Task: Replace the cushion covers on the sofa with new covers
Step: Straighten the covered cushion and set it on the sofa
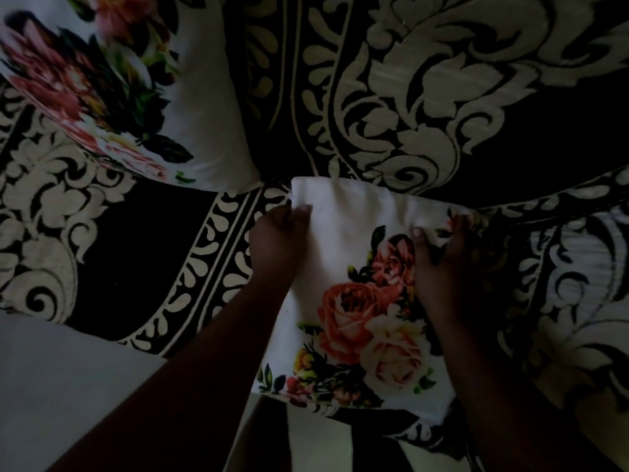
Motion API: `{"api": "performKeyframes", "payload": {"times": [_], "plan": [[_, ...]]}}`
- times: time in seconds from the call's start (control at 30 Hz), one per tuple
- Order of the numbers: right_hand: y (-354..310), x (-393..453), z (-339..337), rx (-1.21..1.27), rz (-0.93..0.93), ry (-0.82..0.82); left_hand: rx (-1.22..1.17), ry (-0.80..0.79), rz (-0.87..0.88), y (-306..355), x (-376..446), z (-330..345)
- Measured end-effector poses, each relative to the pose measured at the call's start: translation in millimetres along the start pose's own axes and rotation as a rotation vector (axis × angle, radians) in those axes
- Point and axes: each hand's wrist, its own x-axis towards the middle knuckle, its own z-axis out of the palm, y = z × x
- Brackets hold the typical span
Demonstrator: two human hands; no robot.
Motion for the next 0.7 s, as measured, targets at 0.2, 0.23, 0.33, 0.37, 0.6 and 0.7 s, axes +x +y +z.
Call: {"api": "performKeyframes", "payload": {"times": [0.2,0.23,0.33,0.37,0.6,0.7], "plan": [[-6,-9,-9,0.012,0.026,0.012,-0.362,0.014,-0.239,17,21,0],[-8,-12,-11,-0.013,0.025,0.015,-0.285,0.018,-0.204,17,24,-2],[-11,-17,-13,-0.068,0.003,0.023,0.115,0.135,0.012,10,23,-14],[-12,-19,-13,-0.068,-0.011,0.029,0.203,0.181,0.056,4,20,-18],[-6,-19,5,0.003,-0.096,0.096,-0.540,-0.320,-0.285,1,17,-40],[-4,-17,7,-0.004,-0.097,0.108,-0.534,-0.482,-0.363,9,37,-48]]}}
